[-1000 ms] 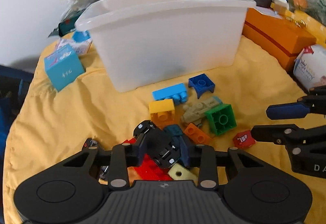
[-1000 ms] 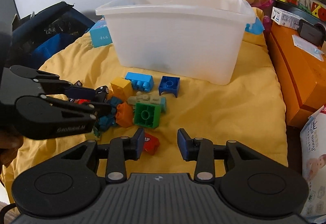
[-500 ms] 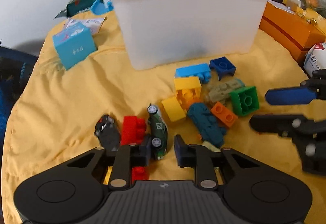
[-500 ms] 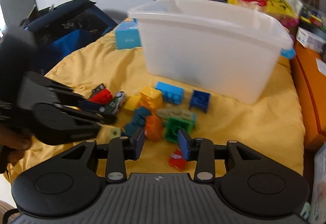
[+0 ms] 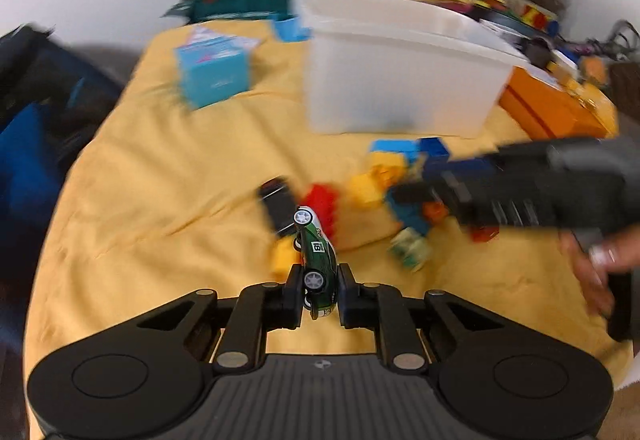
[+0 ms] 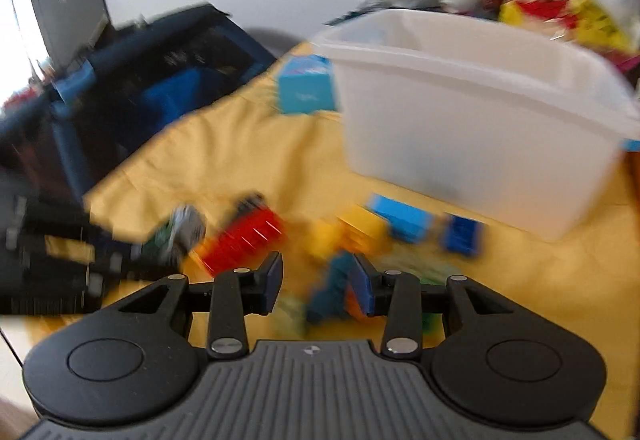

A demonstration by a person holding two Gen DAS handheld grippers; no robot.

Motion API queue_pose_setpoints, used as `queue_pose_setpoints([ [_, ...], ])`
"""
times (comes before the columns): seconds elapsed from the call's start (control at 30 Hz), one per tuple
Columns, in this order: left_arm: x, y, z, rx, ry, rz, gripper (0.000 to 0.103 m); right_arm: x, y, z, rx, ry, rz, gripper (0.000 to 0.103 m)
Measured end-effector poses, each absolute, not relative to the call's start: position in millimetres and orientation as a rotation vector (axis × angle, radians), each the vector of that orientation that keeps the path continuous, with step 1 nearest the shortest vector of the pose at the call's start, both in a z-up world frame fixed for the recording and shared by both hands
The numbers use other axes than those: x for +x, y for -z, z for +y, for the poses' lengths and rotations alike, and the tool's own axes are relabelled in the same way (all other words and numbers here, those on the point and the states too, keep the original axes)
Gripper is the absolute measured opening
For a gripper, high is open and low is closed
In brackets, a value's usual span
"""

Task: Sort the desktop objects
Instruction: 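Grasp the red-green car with the right gripper while the left grasps the white race car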

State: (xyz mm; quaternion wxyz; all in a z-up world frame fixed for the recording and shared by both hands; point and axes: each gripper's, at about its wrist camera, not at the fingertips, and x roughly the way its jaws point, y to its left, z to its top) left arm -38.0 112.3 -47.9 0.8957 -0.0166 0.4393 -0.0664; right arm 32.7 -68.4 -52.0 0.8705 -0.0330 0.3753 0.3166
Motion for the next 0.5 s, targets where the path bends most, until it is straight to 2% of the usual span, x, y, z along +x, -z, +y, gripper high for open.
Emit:
queue_pose_setpoints([
  [0.17, -55.2, 58.5, 127.8, -0.145, 0.128, 0.954, 0.019, 74.0, 56.9, -3.1, -0.084, -0.747, 0.829, 0.042],
  [0.4, -72.3, 64.4, 122.5, -0.126, 0.156, 0.964, 0.019, 100.4, 91.9, 49.0, -0.181, -0.745, 1.053, 0.037],
  [0.43, -73.7, 65.6, 122.0, -0.125, 0.160, 0.966, 0.019, 96.8, 92.6, 50.7, -0.189, -0.749, 1.033, 0.024],
  [0.47, -74.4, 66.5, 121.9, -0.127, 0.164, 0.968, 0.019, 93.2, 92.3, 51.8, -0.196, -0.783, 1.014, 0.018],
  [0.5, -75.1, 66.5, 121.8, -0.130, 0.169, 0.969, 0.019, 89.5, 90.4, 50.9, -0.186, -0.808, 1.000, 0.018],
])
